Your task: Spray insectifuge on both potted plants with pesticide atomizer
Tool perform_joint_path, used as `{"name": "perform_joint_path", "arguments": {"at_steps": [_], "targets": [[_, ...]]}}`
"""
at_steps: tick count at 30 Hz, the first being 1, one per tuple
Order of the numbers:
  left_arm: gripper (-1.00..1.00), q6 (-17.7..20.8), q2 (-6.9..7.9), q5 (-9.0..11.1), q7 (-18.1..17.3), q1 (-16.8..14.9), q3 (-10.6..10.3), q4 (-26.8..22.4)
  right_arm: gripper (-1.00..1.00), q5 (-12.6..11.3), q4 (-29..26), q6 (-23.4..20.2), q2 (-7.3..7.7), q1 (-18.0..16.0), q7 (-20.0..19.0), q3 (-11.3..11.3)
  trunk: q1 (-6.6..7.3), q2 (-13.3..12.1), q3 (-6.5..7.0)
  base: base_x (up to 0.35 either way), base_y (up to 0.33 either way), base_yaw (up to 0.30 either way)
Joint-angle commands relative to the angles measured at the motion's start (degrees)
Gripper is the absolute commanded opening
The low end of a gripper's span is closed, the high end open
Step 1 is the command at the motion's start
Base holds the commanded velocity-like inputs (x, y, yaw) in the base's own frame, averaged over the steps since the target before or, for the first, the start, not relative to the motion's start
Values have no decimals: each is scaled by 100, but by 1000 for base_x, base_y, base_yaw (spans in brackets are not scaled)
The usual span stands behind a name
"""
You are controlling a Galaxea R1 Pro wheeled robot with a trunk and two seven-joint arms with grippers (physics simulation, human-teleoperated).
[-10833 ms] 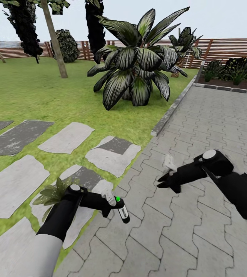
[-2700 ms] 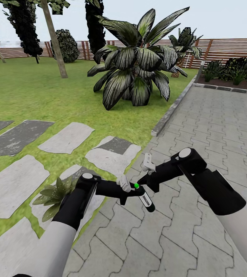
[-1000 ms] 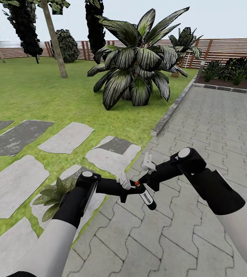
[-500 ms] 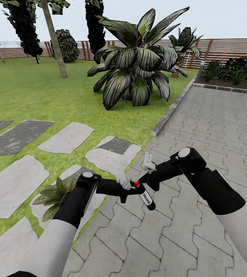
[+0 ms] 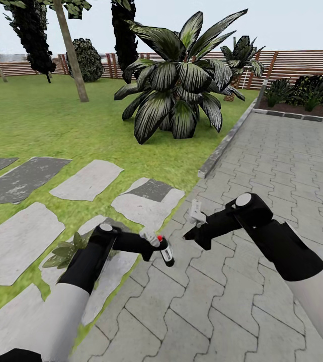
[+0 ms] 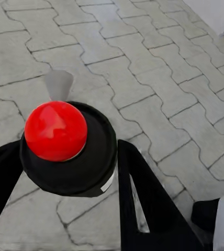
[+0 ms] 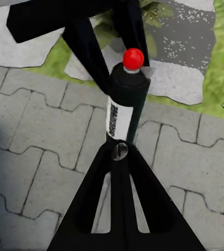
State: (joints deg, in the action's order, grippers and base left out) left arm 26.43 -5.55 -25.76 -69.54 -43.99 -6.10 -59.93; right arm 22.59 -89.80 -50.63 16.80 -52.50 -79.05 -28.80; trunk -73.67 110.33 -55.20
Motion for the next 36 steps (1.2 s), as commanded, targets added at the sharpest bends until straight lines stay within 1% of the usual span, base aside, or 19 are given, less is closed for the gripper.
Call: {"name": "perform_joint_path", "arguments": {"at_steps": [1,4,8,10,12,15,16,18,20,23,24,26,28,29,31,32,33,34,36], "targets": [[-100,69,108,-42,188,-4,14,11,-100,47,-31,-43,83,23,-54,-15,1,2,-5,0,0,0],[-100,254,182,-49,584,-10,18,20,-100,49,-20,-44,275,105,-54,-24,1,2,-5,0,0,0],[-100,529,206,-51,777,-7,15,-16,-100,43,-4,-22,652,629,-7,116,1,2,-5,0,0,0],[-100,687,211,-51,810,-5,19,-56,-100,41,11,103,865,1018,34,472,1,2,-5,0,0,0],[-100,806,216,-50,823,6,34,-86,-100,80,17,168,955,1333,87,866,1,2,-5,0,0,0],[-100,922,208,-45,833,48,225,-130,-100,328,22,286,1019,1952,181,1789,1,2,-5,0,0,0],[-100,960,204,-38,831,60,292,-162,100,398,18,572,1010,2331,211,2326,1,2,-5,0,0,0],[-100,981,199,-35,830,86,305,-216,100,414,20,707,997,2466,224,2562,1,2,-5,0,0,0],[-100,1068,175,-27,829,228,311,-434,100,429,18,853,980,2645,269,2963,1,2,-5,0,0,0],[-100,1188,167,-33,829,483,313,-822,100,433,20,907,957,2786,487,3313,1,2,-5,0,0,0],[-100,1364,195,-43,828,774,338,-1284,100,436,24,902,933,2882,976,3541,1,2,-5,0,0,0],[-100,1491,209,-49,828,894,358,-1452,100,435,28,830,914,2909,1282,3604,1,2,-5,0,0,0],[-100,1722,252,-59,830,1028,381,-1632,100,432,68,562,761,2935,1965,3669,1,2,-5,0,0,0],[-100,1813,270,-63,833,1062,403,-1678,100,432,84,469,604,2940,2336,3689,1,2,-5,0,0,0],[-100,1975,297,-62,831,1100,562,-1734,100,434,101,369,172,2933,3093,3705,1,2,-5,0,0,0],[-100,2025,303,-62,830,1106,612,-1748,100,435,105,355,53,2929,3288,3707,1,2,-5,0,0,0],[-100,2193,312,-61,831,1118,741,-1793,100,431,113,329,-309,2918,3932,3715,1,2,-5,0,0,0],[-100,2294,317,-64,833,1127,792,-1826,100,428,116,323,-537,2915,4394,3720,1,2,-5,0,0,0],[-100,2381,322,-68,836,1143,838,-1859,100,419,118,326,-731,2917,4844,3720,1,2,-5,0,0,0]]}}
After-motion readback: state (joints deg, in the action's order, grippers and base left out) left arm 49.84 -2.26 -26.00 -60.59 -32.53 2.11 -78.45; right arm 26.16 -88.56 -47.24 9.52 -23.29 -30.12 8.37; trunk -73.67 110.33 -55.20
